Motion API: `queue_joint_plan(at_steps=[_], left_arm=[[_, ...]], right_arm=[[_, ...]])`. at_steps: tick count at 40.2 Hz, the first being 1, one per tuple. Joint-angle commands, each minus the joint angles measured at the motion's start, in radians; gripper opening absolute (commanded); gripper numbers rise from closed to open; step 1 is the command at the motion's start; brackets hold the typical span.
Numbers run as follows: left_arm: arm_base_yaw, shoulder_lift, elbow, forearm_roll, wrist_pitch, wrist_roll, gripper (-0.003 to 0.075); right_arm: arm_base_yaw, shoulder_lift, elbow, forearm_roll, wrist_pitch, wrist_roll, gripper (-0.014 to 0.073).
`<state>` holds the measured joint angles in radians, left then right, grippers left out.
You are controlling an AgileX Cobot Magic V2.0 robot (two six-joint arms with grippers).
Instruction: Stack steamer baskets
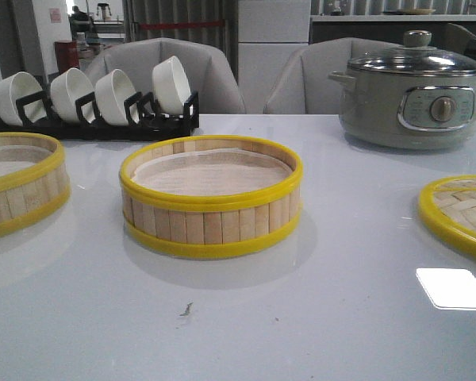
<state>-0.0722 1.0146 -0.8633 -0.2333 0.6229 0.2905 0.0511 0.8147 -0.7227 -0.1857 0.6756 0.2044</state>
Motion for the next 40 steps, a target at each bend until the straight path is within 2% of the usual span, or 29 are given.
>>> queue_joint_plan(at_steps=[1,12,19,30,40], left_arm=[[0.002,0.034,-0.037,-0.037,-0.099,0.004,0.0566],[0.002,0.24,-0.073,-0.06,-0.188,0.004,0.0561],[-0.004,0.404,-0.185,-0.133,-0.177,0.004,0.056],[-0.088,0.594,-0.368,-0.131,-0.165,0.004,0.056],[-0.106,0.685,-0.429,-0.131,-0.135,0.004,0.056]], right_arm=[[0.0,-0.001,-0.035,-0.011,-0.064,-0.003,0.0372],[0.0,-0.001,-0.035,-0.007,-0.065,-0.003,0.0372],[0.0,-0.001,-0.035,-0.006,-0.066,-0.003,0.0372],[0.0,-0.001,-0.035,-0.006,-0.066,-0.003,0.0372],[0.0,-0.001,-0.035,-0.005,-0.059,-0.003,0.0372]])
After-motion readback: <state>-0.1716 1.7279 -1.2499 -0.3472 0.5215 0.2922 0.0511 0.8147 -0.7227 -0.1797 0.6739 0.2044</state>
